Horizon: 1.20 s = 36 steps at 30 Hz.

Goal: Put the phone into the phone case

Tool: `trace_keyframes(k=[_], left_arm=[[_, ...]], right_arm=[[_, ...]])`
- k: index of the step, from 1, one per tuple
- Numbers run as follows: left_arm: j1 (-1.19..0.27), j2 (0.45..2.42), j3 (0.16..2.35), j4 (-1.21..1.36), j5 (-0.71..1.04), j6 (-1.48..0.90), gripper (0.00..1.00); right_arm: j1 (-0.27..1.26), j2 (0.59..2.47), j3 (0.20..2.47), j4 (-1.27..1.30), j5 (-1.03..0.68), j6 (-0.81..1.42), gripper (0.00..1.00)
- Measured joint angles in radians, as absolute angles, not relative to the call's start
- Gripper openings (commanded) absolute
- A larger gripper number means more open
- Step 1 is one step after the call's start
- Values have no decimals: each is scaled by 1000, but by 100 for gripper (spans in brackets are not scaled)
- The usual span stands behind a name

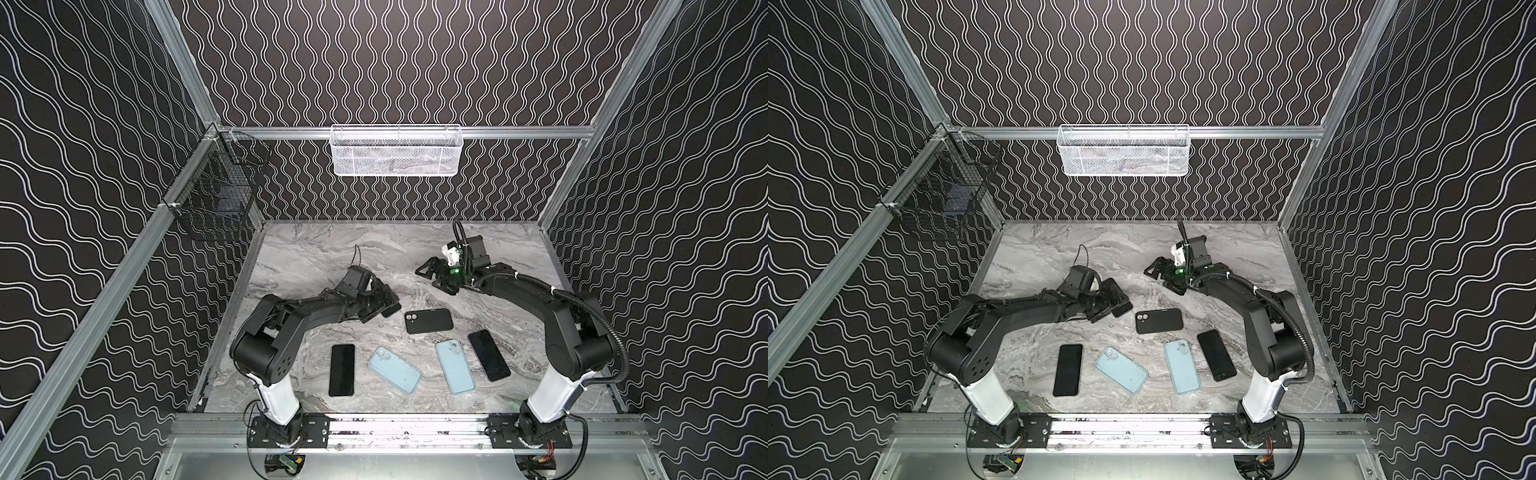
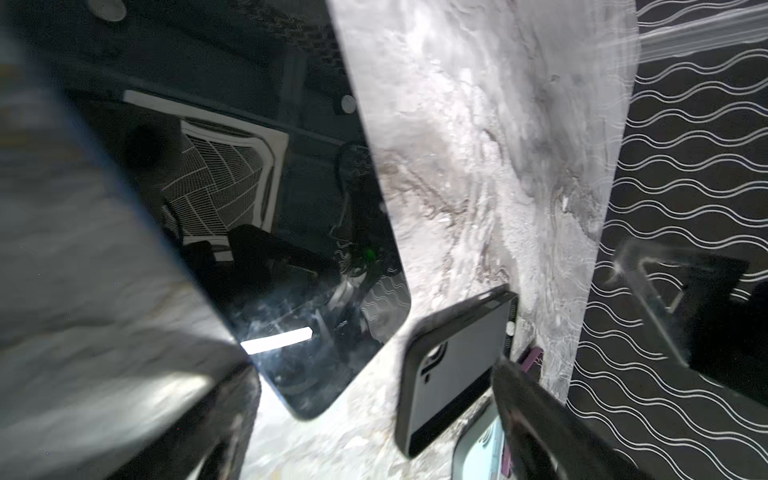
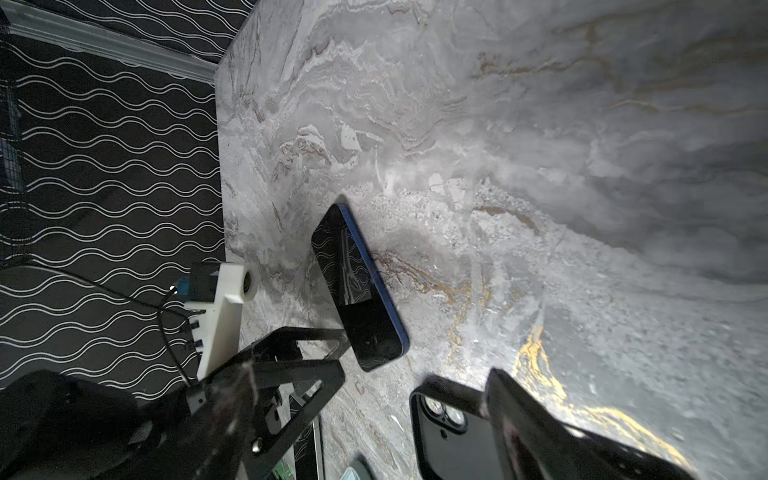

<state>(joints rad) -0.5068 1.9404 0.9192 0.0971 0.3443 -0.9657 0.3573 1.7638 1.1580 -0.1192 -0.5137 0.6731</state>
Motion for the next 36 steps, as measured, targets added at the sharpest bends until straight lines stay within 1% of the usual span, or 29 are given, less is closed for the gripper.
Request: trace_keyframes(k=[11,16,18,22,26,28,32,36], left_arm=[[-561,2137,1134,187,369,-1051,97],[-573,2164,1178,187,373,-1071,98],[-572,2137,1166,159,374,-1070,99],[-551,1989,1097,81,362,-1015,99],[-508,1816,1026,-26,292,-921,99],[-479,1770,1000,-56,268,-881,98],[-390,1761,928,-77,244,-857,99],[-339,1794,885,-57,258,-859,98]], right_arm=[[300,1660,1078,-103,-510,674,89],[268,1628,1054,-104,-505,685,90],[258,1625,1056,-105,-501,684,90],[247,1643,1095,-124,-490,656,90],[248,1701,1154,-153,-485,611,90],[252,1747,1201,-171,-485,587,90],[267,1846,1304,-207,-492,554,90],[297,1956,1398,-230,-511,530,90]])
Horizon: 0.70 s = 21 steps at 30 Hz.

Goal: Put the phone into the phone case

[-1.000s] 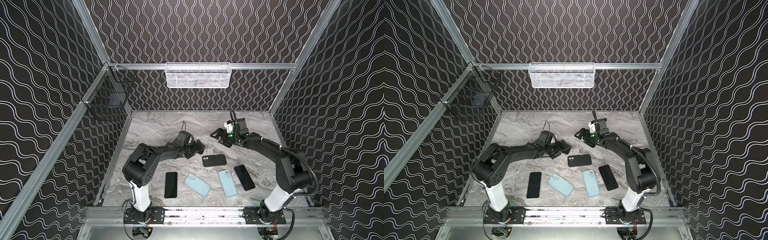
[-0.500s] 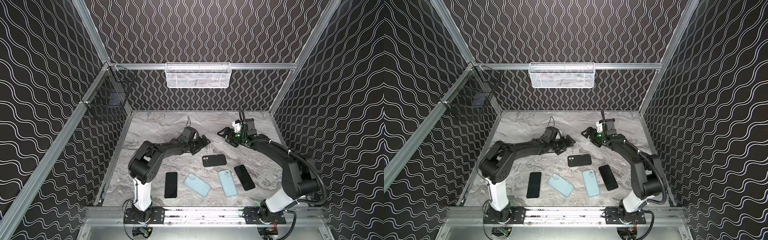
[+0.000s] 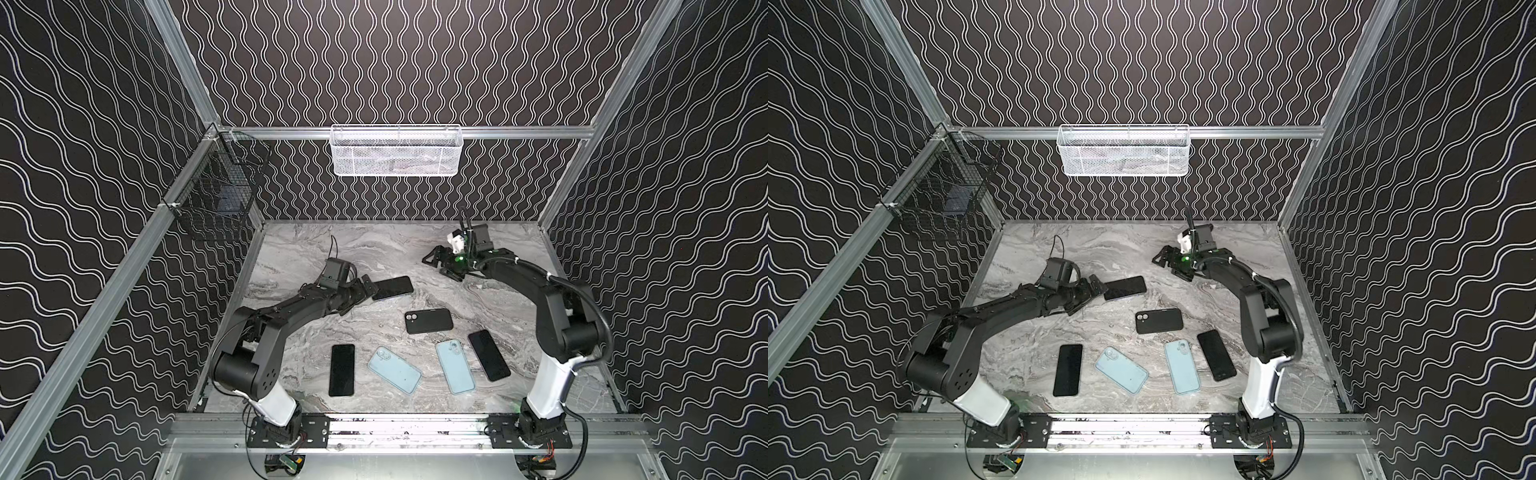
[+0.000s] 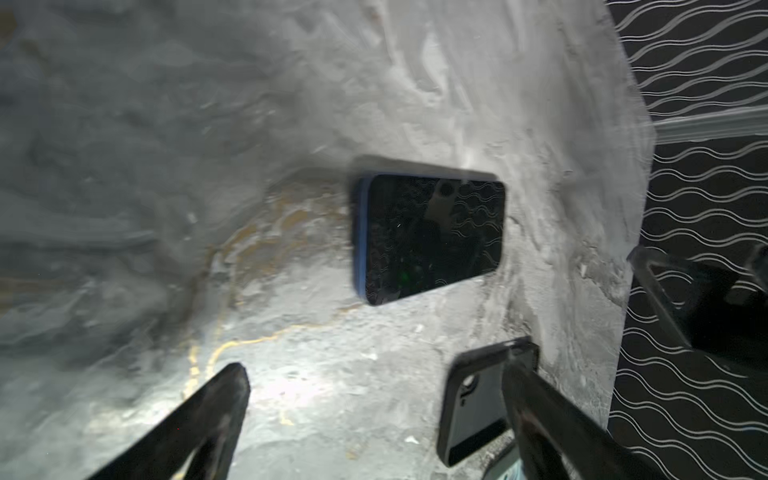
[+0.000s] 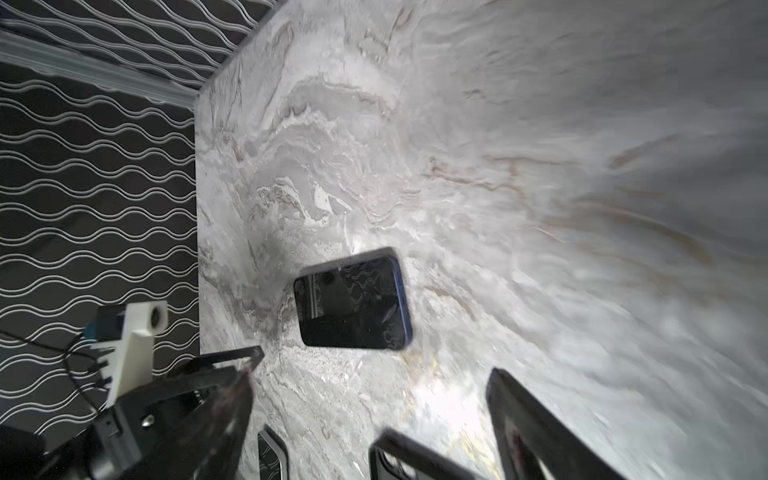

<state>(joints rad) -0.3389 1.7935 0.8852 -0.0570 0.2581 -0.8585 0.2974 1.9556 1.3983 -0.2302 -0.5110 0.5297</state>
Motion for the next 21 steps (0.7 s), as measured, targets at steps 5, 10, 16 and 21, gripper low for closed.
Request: trace_keyframes(k=[5,10,16,21], left_arm=[[-327,1837,865,32,293,-888,99],[-325,1875,827,160,339,-937,99],[-324,1921,814,300,378,-974,98],[-324,1950,808,382,398,-997,96]], right_arm=[[333,2067,1478,-265,-536,522,90],[353,2148,1522,-274,-567,524,89],[376,2193,1539,-255,-601,542,88],[395,2206,1537,-214,-635,565,88]])
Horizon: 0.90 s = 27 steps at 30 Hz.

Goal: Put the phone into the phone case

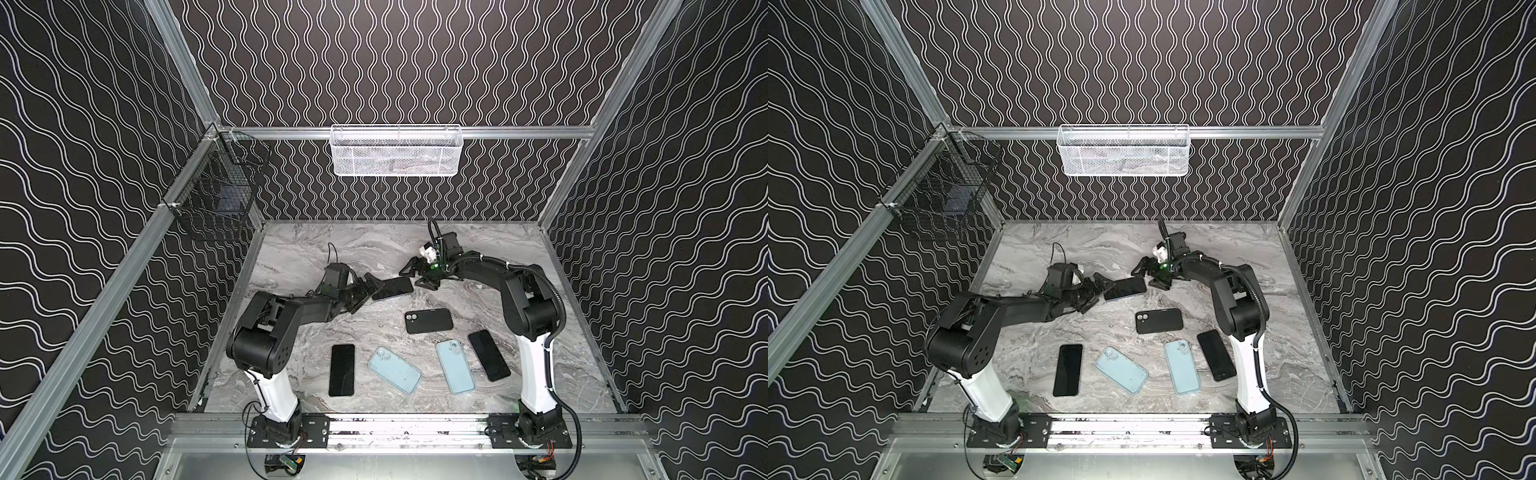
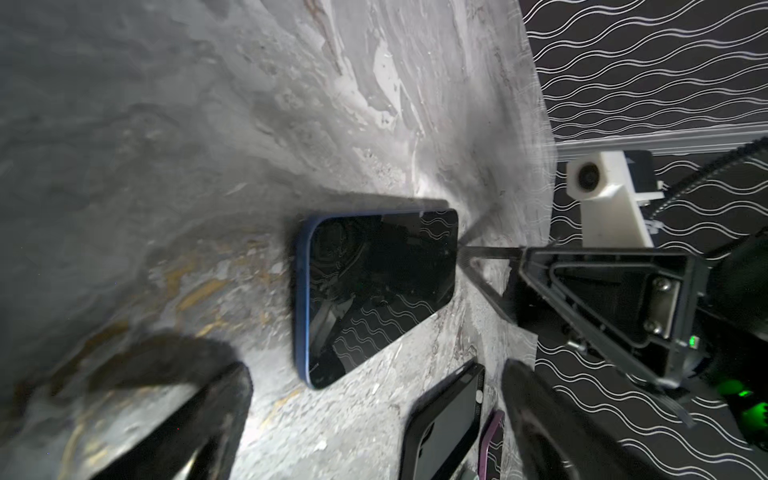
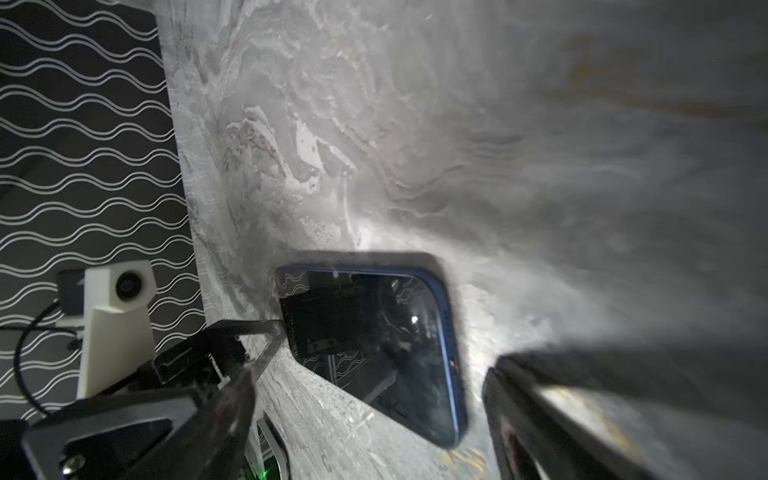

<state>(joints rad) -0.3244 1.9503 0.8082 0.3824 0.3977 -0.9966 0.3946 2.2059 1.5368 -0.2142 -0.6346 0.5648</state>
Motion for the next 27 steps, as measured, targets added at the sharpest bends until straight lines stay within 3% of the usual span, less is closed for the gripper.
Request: trace_keyframes(k=[20,27], left_arm=[[-321,2006,777,545,410,-1025,80],[-321,1995,754,558,405,-1044,67]], right_arm=[[403,2242,1537,-136,-719,606,87],[403,2247,1537,-128,-727,606,87]])
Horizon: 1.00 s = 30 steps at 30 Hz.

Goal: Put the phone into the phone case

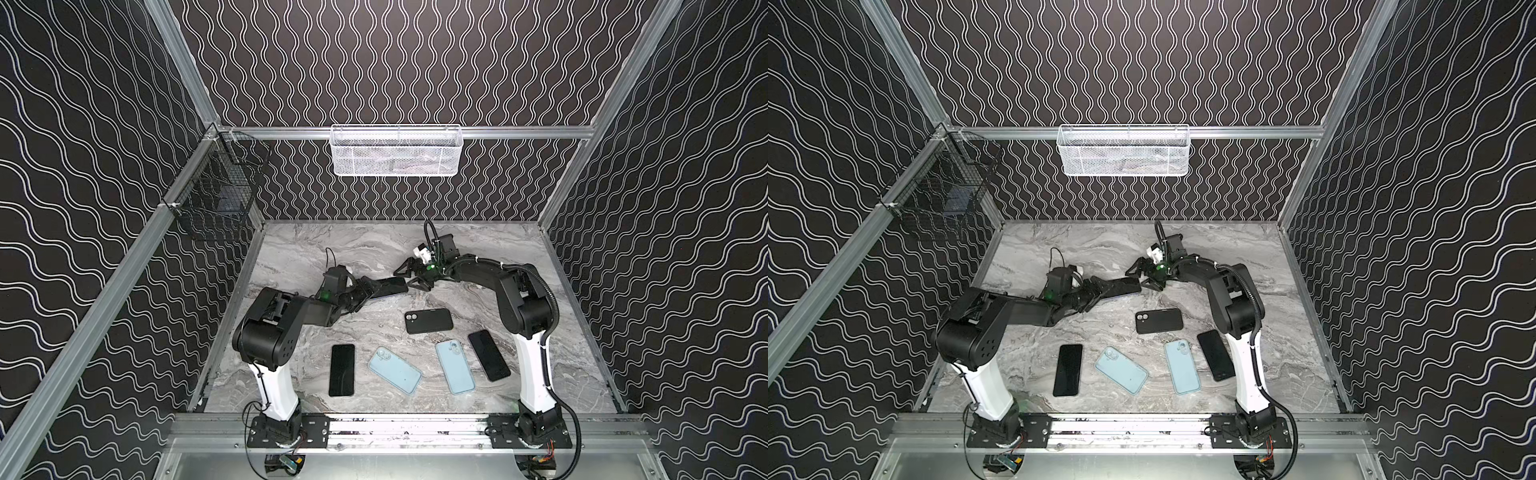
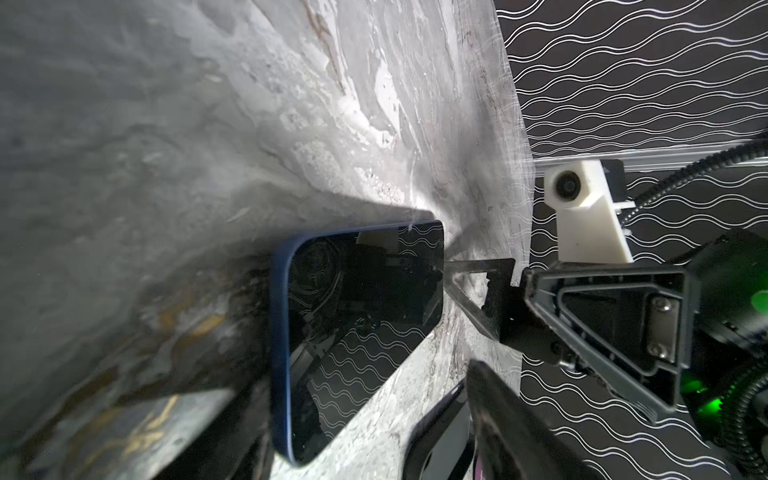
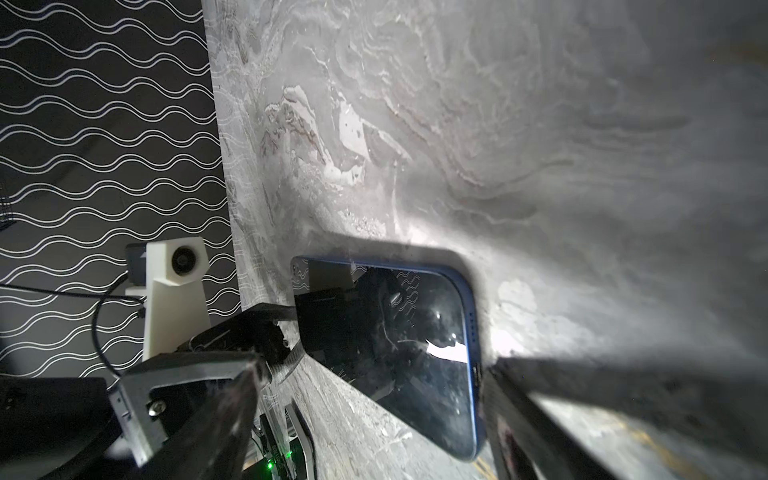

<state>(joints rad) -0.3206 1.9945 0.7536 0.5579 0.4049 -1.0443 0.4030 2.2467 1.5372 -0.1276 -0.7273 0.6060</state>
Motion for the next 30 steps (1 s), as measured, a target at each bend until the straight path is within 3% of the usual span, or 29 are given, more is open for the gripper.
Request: trace_keyframes(k=[6,15,25,30], left_arm=[[-321,1993,740,575,407,-1069,43],[-321,1987,738,638,431,-1077,32],[-321,1987,738,700,456,-1096,3],[-321,1986,736,702,459,-1097,0]], right_arm=[[403,2248,1536,-125,-731,606,87],[403,2251,1532,-108,-741,606,87],[403,2252,1533,-107,-742,606,87],[395,2241,1526,-109,-738,606,88]])
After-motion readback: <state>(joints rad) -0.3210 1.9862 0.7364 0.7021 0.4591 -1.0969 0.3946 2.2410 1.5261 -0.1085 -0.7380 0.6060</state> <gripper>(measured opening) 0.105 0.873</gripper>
